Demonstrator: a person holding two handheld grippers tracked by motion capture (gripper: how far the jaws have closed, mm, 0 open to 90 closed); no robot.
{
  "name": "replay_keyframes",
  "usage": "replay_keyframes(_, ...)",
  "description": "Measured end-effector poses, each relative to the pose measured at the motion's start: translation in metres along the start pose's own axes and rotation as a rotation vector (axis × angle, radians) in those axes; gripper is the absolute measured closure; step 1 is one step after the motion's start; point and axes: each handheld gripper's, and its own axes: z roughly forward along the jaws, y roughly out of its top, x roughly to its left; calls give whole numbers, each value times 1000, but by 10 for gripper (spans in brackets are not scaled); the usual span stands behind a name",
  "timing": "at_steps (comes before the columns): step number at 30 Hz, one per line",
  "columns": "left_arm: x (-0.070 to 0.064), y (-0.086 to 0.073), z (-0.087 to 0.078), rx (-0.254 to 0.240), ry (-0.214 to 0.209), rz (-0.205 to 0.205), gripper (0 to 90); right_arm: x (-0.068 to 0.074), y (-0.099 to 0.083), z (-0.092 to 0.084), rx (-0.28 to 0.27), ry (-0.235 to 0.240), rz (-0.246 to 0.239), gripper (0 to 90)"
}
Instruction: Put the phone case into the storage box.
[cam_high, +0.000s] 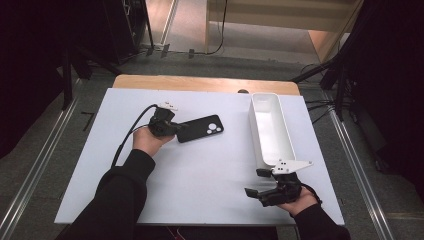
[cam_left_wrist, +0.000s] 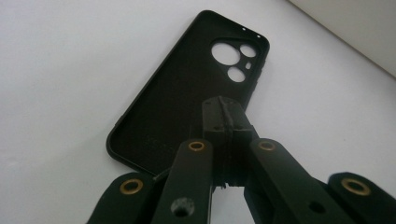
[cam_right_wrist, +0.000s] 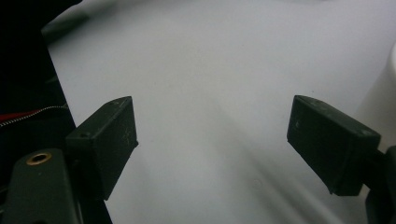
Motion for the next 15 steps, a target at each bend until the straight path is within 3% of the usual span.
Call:
replay_keyframes(4, 4, -9, 3, -7, 1, -20, 890, 0, 0, 1, 1, -2, 2, 144)
replay_keyframes(15, 7, -26, 16, 52, 35, -1, 890, 1, 0, 1, 7, 1, 7, 144)
